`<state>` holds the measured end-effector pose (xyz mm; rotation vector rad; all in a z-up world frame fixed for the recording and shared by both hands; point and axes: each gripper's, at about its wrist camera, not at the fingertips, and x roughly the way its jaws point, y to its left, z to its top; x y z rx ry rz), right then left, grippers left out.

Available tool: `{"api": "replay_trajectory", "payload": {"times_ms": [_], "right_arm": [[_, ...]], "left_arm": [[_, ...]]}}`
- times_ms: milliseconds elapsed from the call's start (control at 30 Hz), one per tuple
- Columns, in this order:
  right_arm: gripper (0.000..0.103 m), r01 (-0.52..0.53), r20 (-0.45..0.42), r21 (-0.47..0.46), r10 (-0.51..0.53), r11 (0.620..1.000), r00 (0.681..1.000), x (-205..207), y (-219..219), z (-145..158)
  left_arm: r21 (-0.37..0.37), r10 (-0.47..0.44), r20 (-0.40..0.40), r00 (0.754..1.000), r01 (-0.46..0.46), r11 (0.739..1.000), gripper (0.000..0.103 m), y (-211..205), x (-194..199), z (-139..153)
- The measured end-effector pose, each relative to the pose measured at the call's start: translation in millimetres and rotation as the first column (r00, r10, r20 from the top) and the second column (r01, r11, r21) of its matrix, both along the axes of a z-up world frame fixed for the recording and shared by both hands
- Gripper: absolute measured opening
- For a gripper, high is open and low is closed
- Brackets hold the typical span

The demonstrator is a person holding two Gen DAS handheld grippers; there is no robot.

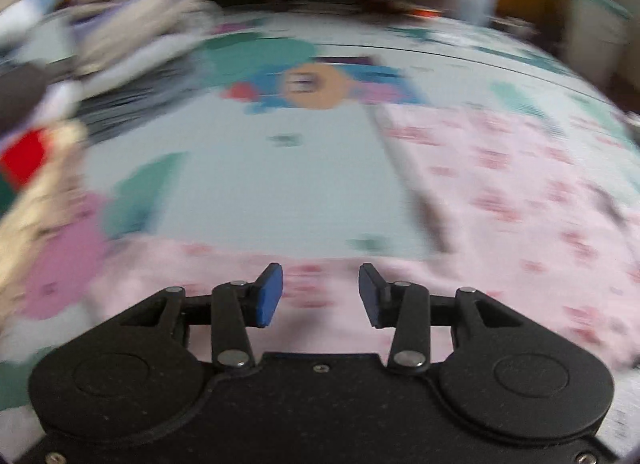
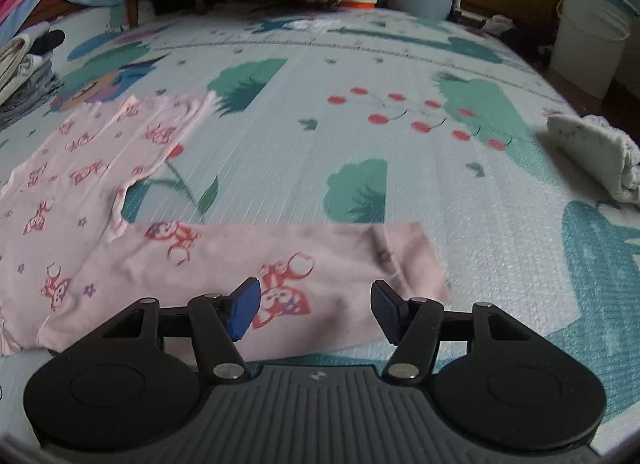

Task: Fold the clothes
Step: 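Move the open right gripper to the cuff of one pink pant leg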

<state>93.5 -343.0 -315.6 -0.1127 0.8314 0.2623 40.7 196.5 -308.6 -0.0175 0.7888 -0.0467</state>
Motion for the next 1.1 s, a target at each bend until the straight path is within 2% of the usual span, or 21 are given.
{"api": "replay_trajectory", "payload": {"times_ms": [133,200,267,367,433,500,667,767,933,1000,1100], "right_arm": [[0.06,0.023,0.014,-0.003,-0.023,1.0,1.0,12.3,-2.6,-1.5],[0.062,0.035,-0.013,-0.019,-0.035,0.999,0.999,21.0,-7.3,-7.5],[0.061,0.045,-0.035,-0.035,-0.046,0.998,0.998,28.5,-13.0,-12.6],[0.06,0.07,0.005,0.017,-0.07,0.997,0.998,28.0,-20.3,-2.6],[0.063,0.073,-0.041,-0.034,-0.074,0.997,0.996,32.0,-18.6,-11.5],[0.064,0.093,-0.064,-0.047,-0.096,0.995,0.993,33.8,-21.3,-15.6],[0.062,0.107,-0.066,-0.084,-0.113,0.991,0.991,22.9,-19.0,-9.2],[0.063,0.142,-0.071,-0.015,-0.143,0.99,0.987,5.3,-21.3,2.1],[0.063,0.234,-0.195,0.201,-0.195,0.951,0.961,-21.6,-24.9,7.1],[0.063,0.228,-0.252,0.279,-0.158,0.933,0.955,-31.5,-13.7,3.4],[0.063,0.208,-0.318,0.382,-0.083,0.901,0.944,-48.5,7.6,-1.4]], "left_arm": [[-0.001,-0.123,-0.017,0.992,0.123,0.992,0.039,-33.7,-2.1,-6.2],[0.025,-0.112,-0.077,0.991,0.114,0.993,0.04,-38.9,0.6,-16.4],[-0.004,-0.096,-0.076,0.992,0.096,0.995,0.039,-36.1,4.1,-14.6],[-0.024,-0.108,-0.034,0.994,0.107,0.994,0.039,-37.8,3.5,-5.1],[0.01,-0.13,-0.03,0.991,0.13,0.991,0.04,-41.9,6.3,-6.6],[0.05,-0.108,-0.091,0.99,0.113,0.992,0.041,-46.0,14.4,-14.9],[0.035,-0.176,0.005,0.984,0.176,0.984,0.039,-72.0,21.4,5.7],[0.002,-0.245,0.009,0.969,0.245,0.969,0.039,-97.1,32.4,6.9],[-0.068,-0.346,-0.032,0.938,0.343,0.937,0.039,-139.5,56.0,18.3],[-0.081,-0.398,-0.064,0.915,0.393,0.916,0.039,-156.5,72.5,31.7],[-0.037,-0.47,-0.108,0.876,0.469,0.882,0.04,-177.7,99.9,64.1]]}}
